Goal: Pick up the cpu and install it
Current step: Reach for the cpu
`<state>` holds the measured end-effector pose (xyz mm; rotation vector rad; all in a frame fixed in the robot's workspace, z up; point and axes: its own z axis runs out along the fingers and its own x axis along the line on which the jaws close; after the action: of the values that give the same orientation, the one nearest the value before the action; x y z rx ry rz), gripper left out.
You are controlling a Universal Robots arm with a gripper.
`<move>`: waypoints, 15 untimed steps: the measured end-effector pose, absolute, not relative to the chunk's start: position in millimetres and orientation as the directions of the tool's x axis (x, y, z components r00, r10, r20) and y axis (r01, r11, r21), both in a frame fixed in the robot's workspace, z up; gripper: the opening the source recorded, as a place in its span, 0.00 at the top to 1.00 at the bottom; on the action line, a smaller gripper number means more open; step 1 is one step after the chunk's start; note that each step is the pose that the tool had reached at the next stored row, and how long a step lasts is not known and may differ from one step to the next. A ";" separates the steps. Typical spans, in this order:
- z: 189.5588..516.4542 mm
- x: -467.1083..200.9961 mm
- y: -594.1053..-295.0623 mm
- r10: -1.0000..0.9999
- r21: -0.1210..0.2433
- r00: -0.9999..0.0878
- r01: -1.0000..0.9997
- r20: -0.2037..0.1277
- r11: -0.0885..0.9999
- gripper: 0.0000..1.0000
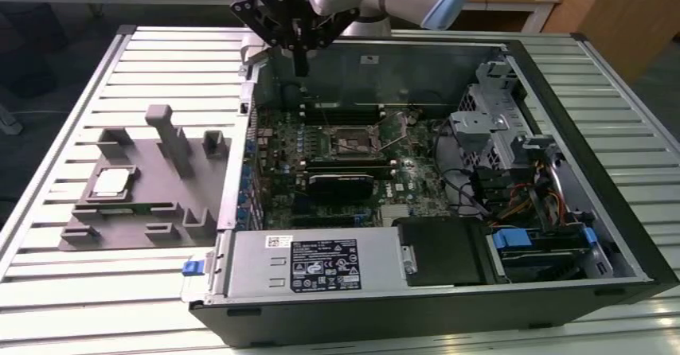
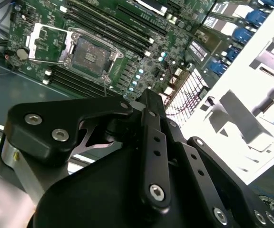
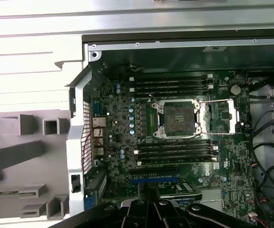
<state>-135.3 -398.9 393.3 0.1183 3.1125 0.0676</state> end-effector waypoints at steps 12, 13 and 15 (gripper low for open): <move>393.2 -153.8 -398.8 0.077 0.044 -0.997 0.076 -0.025 0.996 0.89; 393.3 -155.1 -398.8 0.077 0.044 -0.997 0.076 -0.024 0.996 0.89; 393.3 -157.7 -398.8 0.077 0.044 -0.997 0.076 -0.024 0.996 0.89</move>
<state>-157.7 -398.8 393.3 0.1189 3.1124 0.0676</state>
